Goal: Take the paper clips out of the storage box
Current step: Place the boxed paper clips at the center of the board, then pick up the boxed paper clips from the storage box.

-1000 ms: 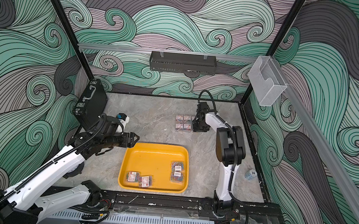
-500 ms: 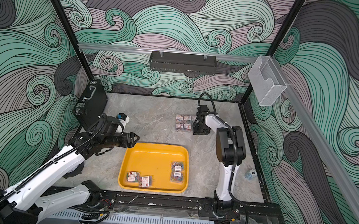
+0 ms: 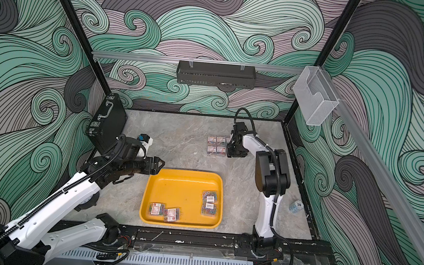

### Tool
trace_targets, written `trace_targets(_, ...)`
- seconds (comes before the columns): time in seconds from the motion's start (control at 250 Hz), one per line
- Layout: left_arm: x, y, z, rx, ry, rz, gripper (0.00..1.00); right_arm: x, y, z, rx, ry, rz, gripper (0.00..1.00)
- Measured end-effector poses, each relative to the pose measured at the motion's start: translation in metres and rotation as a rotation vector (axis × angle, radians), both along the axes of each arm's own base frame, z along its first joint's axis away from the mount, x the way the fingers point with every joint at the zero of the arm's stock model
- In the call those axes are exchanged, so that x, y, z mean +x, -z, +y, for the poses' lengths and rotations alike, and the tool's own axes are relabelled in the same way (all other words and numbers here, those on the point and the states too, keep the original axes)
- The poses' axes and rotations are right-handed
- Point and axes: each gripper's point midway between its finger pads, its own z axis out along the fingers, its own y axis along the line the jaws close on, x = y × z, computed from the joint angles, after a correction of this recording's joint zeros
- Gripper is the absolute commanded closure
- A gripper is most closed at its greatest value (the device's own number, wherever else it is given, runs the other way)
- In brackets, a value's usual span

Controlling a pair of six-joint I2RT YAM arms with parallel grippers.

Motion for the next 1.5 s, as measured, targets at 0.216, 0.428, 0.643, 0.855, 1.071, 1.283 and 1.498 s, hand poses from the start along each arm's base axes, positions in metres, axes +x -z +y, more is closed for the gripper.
trace_targets(0.216, -0.002, 0.0, -0.005, -0.004, 0.017, 0.003, 0.18, -0.003, -0.004, 0.0, 0.003, 0.0, -0.007, 0.46)
trace_targets(0.428, -0.007, 0.012, -0.029, 0.0, 0.078, 0.035, 0.18, -0.02, -0.036, -0.003, -0.004, -0.002, -0.07, 0.46)
trace_targets(0.643, -0.025, 0.039, -0.074, 0.051, 0.184, 0.087, 0.18, -0.038, -0.054, 0.003, -0.002, -0.005, -0.116, 0.46)
trace_targets(0.855, -0.039, 0.075, -0.113, 0.215, 0.27, 0.133, 0.18, -0.061, -0.043, 0.005, -0.007, 0.008, -0.086, 0.45)
trace_targets(1.071, -0.044, 0.084, -0.159, 0.321, 0.383, 0.094, 0.18, -0.075, -0.049, 0.0, 0.001, 0.042, -0.102, 0.45)
trace_targets(1.283, -0.053, 0.098, -0.182, 0.383, 0.544, 0.086, 0.19, -0.081, -0.052, -0.01, -0.006, 0.082, -0.117, 0.43)
trace_targets(1.498, -0.061, 0.101, -0.204, 0.371, 0.699, 0.087, 0.22, -0.089, -0.044, -0.037, -0.016, 0.17, -0.093, 0.43)
